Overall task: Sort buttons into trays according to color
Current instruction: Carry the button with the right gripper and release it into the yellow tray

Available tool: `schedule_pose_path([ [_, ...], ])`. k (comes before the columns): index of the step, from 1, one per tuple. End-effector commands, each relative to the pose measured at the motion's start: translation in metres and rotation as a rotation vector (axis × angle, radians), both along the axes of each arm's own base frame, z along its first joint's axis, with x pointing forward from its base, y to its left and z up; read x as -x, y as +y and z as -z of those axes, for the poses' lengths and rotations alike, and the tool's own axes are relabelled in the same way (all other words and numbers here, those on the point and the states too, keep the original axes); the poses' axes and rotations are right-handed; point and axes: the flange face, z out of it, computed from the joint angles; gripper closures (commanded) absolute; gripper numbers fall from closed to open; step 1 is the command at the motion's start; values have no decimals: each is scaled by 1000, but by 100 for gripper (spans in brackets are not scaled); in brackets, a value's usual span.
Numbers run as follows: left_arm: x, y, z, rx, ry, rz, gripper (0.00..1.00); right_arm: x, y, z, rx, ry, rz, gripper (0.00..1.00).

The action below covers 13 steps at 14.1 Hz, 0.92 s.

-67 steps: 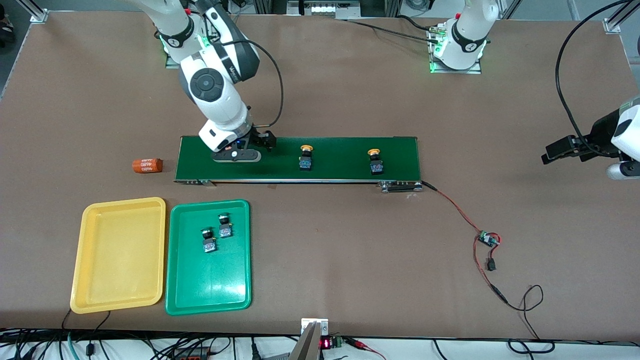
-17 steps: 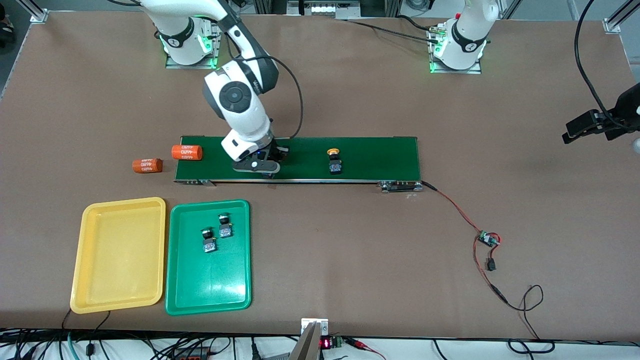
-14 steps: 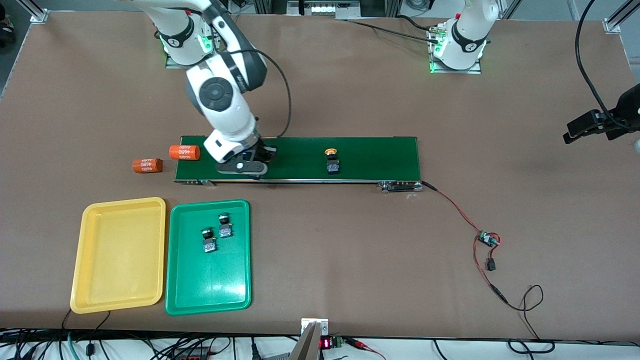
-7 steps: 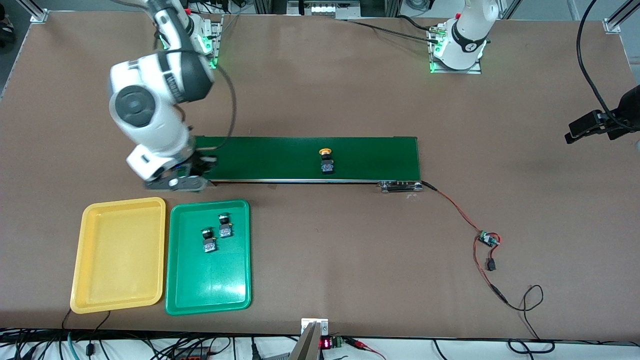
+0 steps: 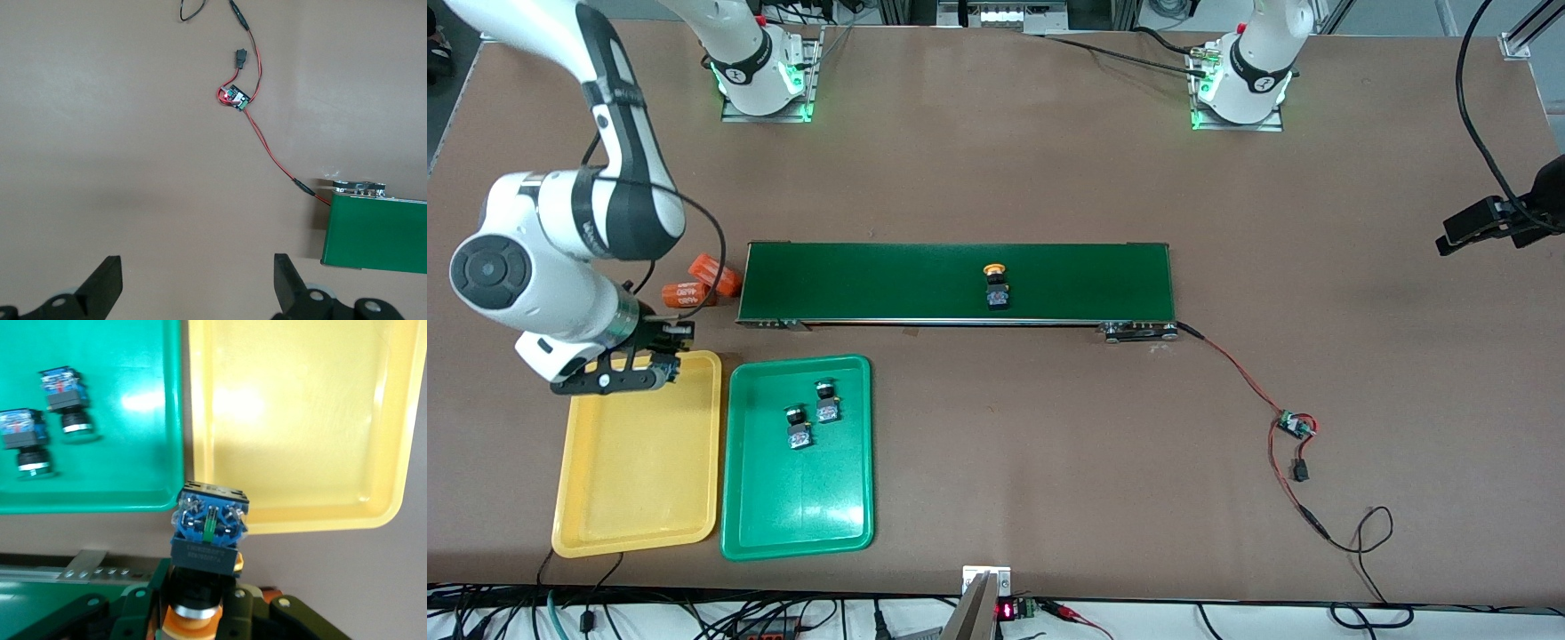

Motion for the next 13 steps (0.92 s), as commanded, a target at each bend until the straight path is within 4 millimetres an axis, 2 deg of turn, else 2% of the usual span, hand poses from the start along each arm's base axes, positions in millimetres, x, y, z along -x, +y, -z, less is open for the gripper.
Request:
schedule_pose_path([
  [1,6,-2,-2,-17,-1,8,0,-30,-33,42,11,7,1,86],
  [5,6,-2,-2,-17,-1,8,0,-48,-76,94,12,-79,-54,86],
  [8,6,-3,-2,-18,0,9,0,-54,-88,129,19,-143,-56,79],
  [9,7,-4,-3,-18,-2,12,0,-56,-92,133,24,-159,-55,78],
  [10,7,-4,-3,-18,-2,12,0,-56,-92,133,27,-163,-59,73],
  [12,7,-4,-3,-18,-2,11,0,-56,-92,135,27,-163,-49,40],
  [13,6,-4,-4,-19,-4,12,0,-55,-92,136,26,-162,-46,32],
])
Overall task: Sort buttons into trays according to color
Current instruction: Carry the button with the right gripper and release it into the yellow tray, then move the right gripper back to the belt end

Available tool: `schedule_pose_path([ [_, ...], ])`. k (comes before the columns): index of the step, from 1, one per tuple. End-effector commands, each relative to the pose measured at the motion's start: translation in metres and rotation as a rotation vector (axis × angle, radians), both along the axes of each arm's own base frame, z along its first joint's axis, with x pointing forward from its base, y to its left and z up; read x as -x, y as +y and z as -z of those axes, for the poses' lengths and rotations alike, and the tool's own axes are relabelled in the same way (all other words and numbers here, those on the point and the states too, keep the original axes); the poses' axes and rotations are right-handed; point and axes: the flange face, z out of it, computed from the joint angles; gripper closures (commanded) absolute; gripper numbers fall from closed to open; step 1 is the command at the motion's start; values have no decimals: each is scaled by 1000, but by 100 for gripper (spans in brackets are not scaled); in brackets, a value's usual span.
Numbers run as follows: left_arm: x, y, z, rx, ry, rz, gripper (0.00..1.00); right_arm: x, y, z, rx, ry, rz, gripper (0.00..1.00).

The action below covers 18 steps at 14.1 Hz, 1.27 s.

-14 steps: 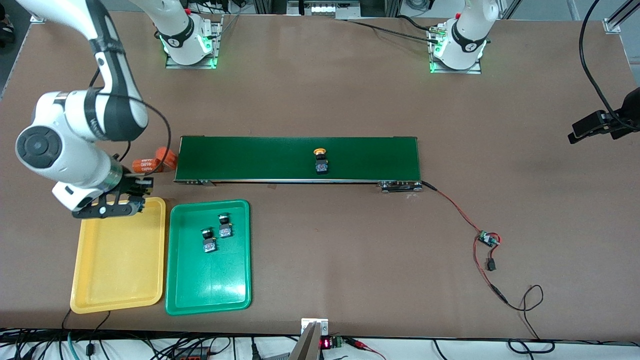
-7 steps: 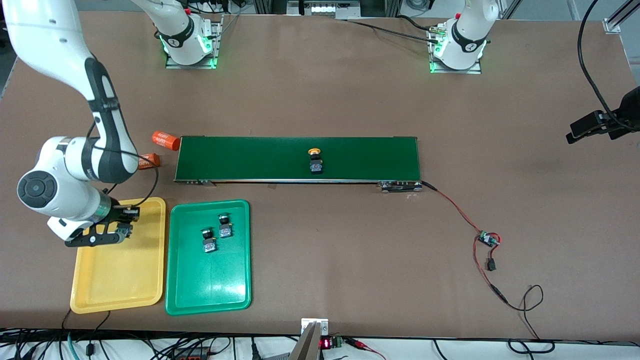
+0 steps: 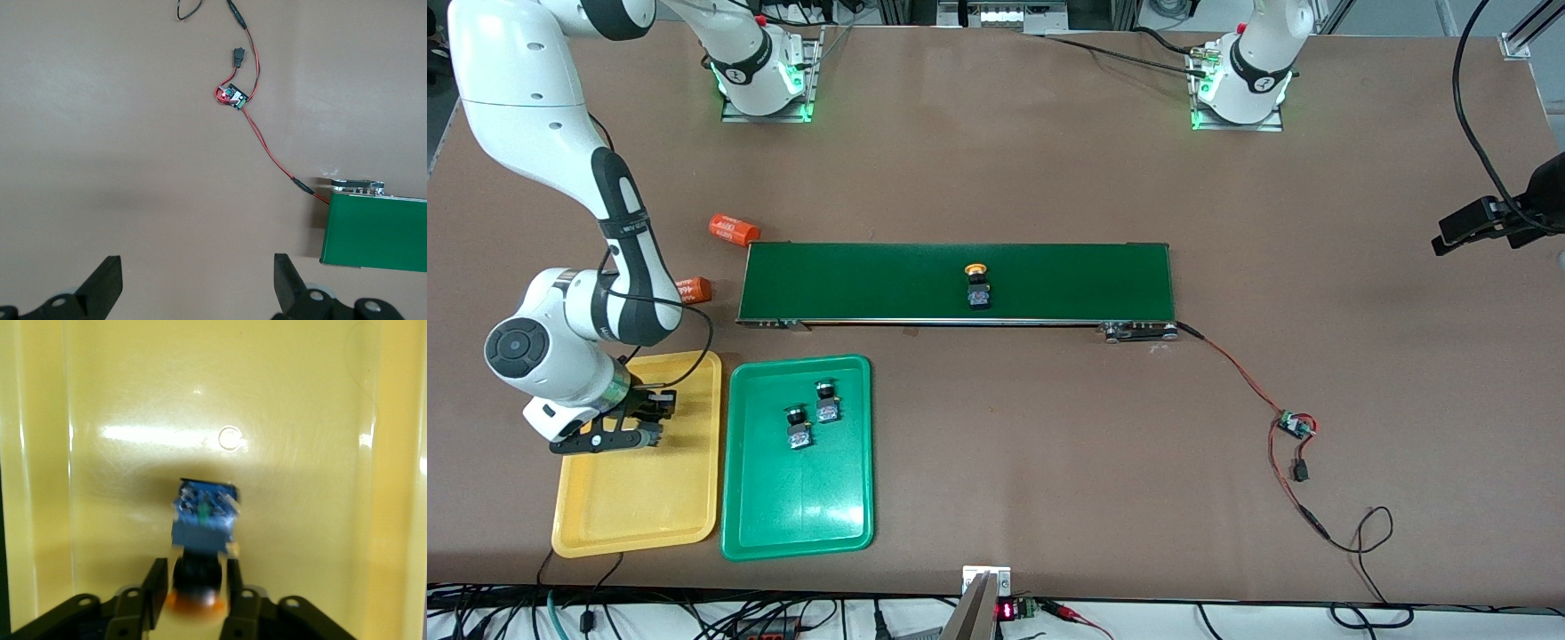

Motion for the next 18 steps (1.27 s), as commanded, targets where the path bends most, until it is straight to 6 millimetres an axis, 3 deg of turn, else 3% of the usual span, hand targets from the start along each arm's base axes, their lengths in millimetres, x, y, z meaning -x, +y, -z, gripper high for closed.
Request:
schedule_pose_path([
  [1,7,-5,-6,-19,-7,13,0,-5,-3,-6,8,-14,-2,22],
  [3,7,-19,-9,-19,-12,45,0,-4,-1,-10,2,-10,4,17],
  [6,6,-36,-11,-19,-16,67,0,8,9,-37,-11,84,42,11],
  [9,7,-23,-10,-19,-11,44,0,43,44,-71,-57,119,61,5],
  [14,8,-12,-7,-18,2,24,0,107,132,-113,-98,155,125,5],
  [17,8,-12,-8,-18,-1,24,0,130,195,-119,-111,176,115,5],
  [18,8,-12,-8,-18,0,24,0,135,213,-119,-117,175,103,0],
])
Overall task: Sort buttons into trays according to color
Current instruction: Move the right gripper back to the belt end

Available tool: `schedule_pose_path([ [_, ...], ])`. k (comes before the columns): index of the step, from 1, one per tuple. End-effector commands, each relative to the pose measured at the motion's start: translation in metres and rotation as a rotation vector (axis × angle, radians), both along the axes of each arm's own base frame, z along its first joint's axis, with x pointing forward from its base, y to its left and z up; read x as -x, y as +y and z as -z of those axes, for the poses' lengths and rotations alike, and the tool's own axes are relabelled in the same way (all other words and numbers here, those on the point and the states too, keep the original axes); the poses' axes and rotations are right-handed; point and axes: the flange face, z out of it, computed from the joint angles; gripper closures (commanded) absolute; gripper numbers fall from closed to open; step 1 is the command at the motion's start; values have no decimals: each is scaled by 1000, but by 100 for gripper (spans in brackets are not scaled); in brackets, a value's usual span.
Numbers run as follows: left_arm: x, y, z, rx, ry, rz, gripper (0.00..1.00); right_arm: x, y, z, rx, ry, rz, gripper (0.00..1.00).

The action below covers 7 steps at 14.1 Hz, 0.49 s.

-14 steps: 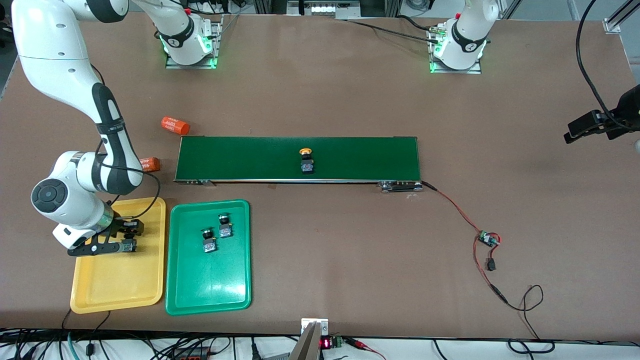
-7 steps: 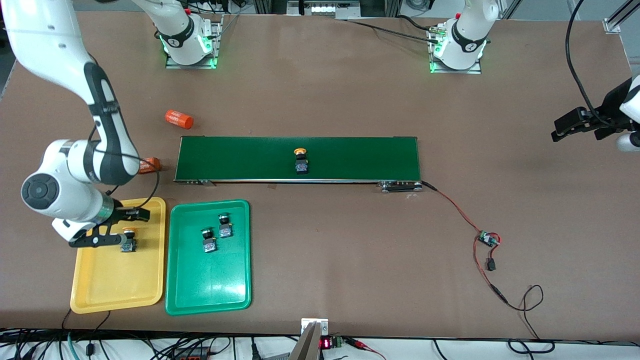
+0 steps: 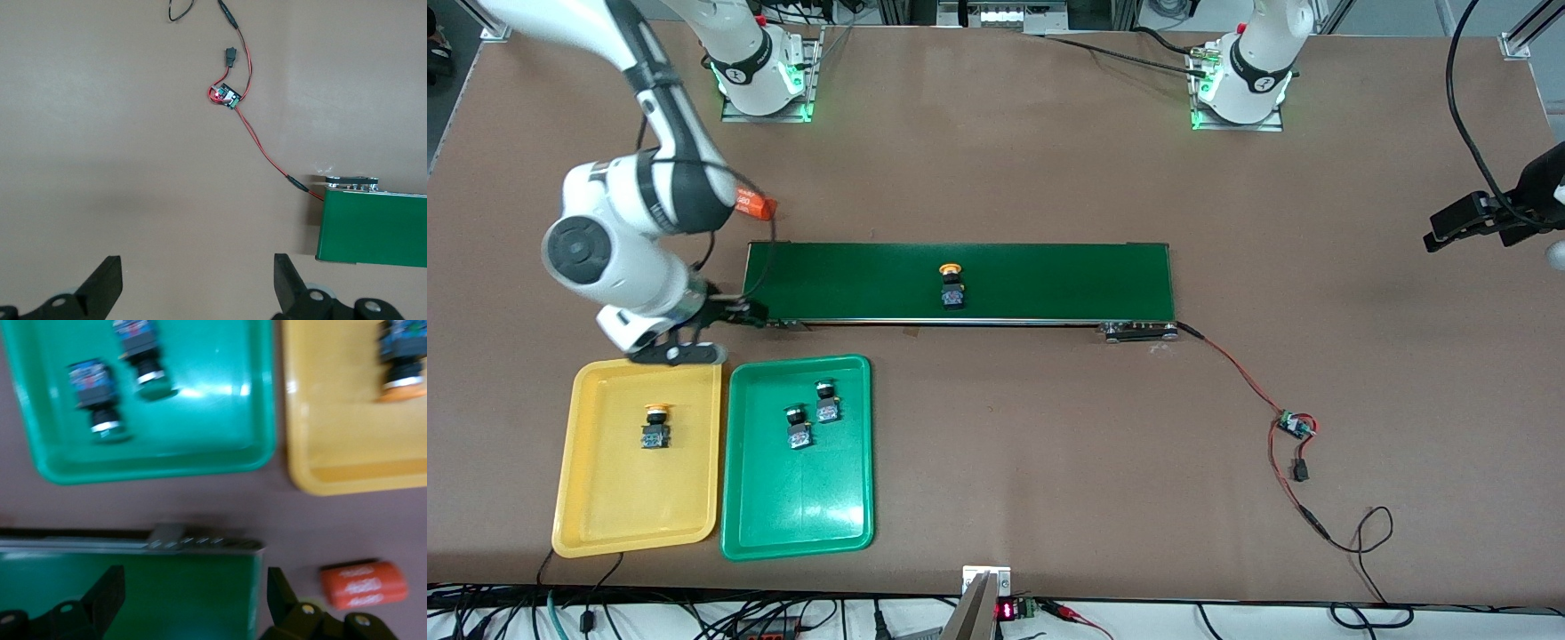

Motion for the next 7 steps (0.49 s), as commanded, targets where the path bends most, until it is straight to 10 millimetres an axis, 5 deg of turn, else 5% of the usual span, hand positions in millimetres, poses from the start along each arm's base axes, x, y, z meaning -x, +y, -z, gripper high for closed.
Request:
schedule_pose_path([
  [1,6,0,-4,-18,2,5,0,20,39,-1,-9,7,-9,0],
  [7,4,0,-2,-18,1,5,0,60,152,20,-4,11,9,0],
])
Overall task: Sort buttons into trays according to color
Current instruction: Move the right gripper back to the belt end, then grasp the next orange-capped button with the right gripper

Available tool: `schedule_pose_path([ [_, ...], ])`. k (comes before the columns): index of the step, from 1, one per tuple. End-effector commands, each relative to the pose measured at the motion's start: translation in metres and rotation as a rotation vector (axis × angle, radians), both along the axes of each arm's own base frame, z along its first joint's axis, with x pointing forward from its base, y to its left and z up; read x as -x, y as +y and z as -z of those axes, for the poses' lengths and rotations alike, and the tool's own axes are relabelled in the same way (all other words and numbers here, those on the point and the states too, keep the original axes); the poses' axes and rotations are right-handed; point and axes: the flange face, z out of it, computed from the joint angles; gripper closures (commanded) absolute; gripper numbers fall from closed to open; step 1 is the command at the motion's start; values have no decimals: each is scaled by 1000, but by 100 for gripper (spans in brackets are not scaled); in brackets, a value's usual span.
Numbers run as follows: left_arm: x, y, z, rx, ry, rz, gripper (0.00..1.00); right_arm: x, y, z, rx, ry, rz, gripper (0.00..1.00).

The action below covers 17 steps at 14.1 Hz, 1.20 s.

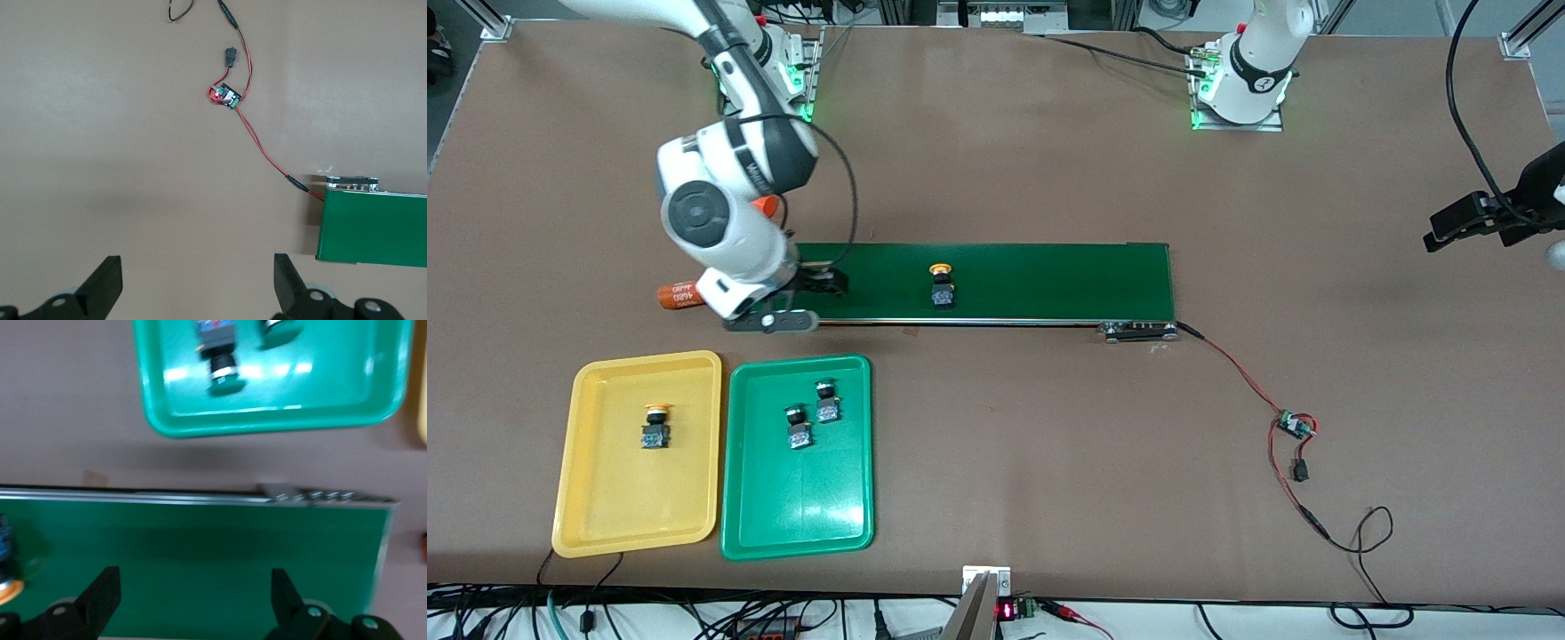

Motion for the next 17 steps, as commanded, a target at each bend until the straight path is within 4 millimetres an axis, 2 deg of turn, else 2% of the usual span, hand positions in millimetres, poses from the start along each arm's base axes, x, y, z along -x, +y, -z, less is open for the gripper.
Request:
schedule_pose_path([
  [1,4,0,-2,-17,2,5,0,19,49,19,-16,-18,-4,0],
  [4,4,0,-2,-17,2,5,0,29,81,30,-35,-41,37,0],
  [5,4,0,-2,-18,0,5,0,31,86,34,-37,-41,44,0],
  [12,3,0,-1,-18,0,5,0,38,100,43,-43,-43,68,0],
  [16,3,1,-1,-18,-1,5,0,46,115,63,-50,-42,80,0],
  [17,3,1,-2,-18,-3,5,0,45,114,70,-49,-42,77,6],
])
